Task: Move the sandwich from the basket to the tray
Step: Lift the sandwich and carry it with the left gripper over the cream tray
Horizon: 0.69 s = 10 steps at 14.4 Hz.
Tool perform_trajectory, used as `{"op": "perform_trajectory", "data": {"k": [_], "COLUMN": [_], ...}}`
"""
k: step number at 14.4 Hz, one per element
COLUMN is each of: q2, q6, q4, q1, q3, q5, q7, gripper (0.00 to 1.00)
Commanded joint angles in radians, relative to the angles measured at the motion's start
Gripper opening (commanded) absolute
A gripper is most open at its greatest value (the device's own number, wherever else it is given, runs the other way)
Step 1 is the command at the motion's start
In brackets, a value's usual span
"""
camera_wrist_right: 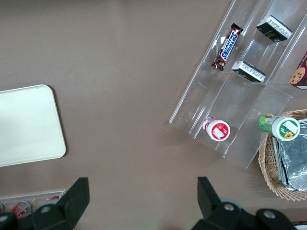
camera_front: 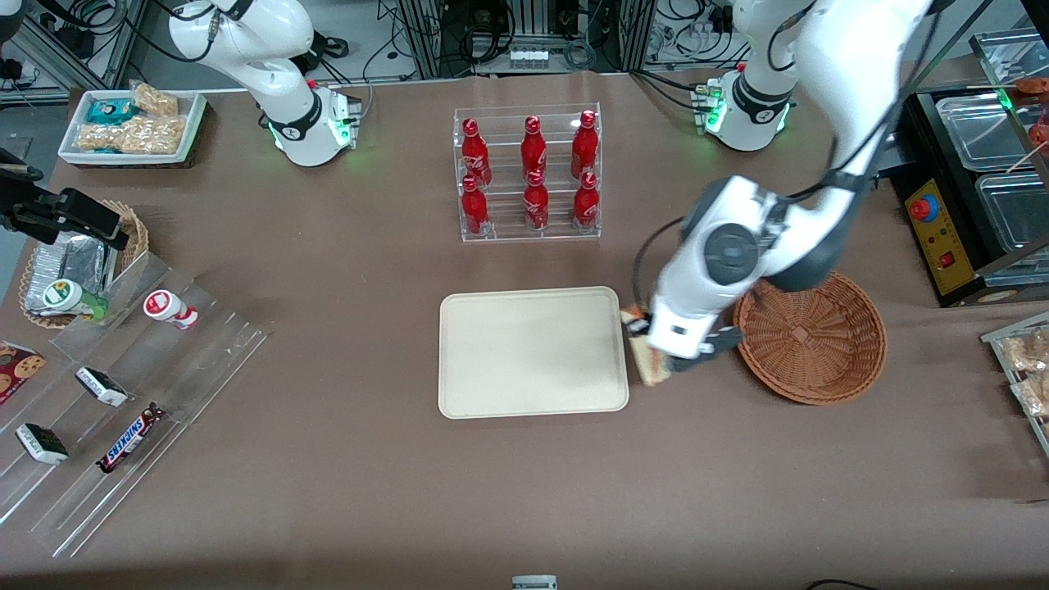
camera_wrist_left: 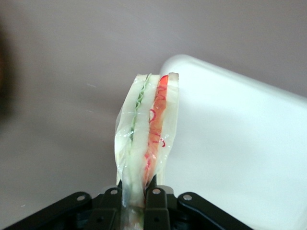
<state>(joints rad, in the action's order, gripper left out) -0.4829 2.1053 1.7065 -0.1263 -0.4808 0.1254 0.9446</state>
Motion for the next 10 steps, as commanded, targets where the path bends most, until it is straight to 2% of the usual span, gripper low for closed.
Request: {"op": "perform_trajectory", "data": {"k": [1, 4, 6, 10], "q2": [-0.126, -0.201, -0.233, -0.273], "q6": [0.044, 0.058, 0.059, 0.129], "q4": [-0.132, -0.218, -0.222, -0.217], "q1": [-0.085, -0.196, -0.236, -0.257], "q3": [0.005, 0.014, 0.014, 0.014], "q5": [0.028, 0.057, 0.153, 0.174], "q7": [-0.043, 0.009, 0.034, 0.108], "gripper": [0.15, 0.15, 0.15, 0.15]}}
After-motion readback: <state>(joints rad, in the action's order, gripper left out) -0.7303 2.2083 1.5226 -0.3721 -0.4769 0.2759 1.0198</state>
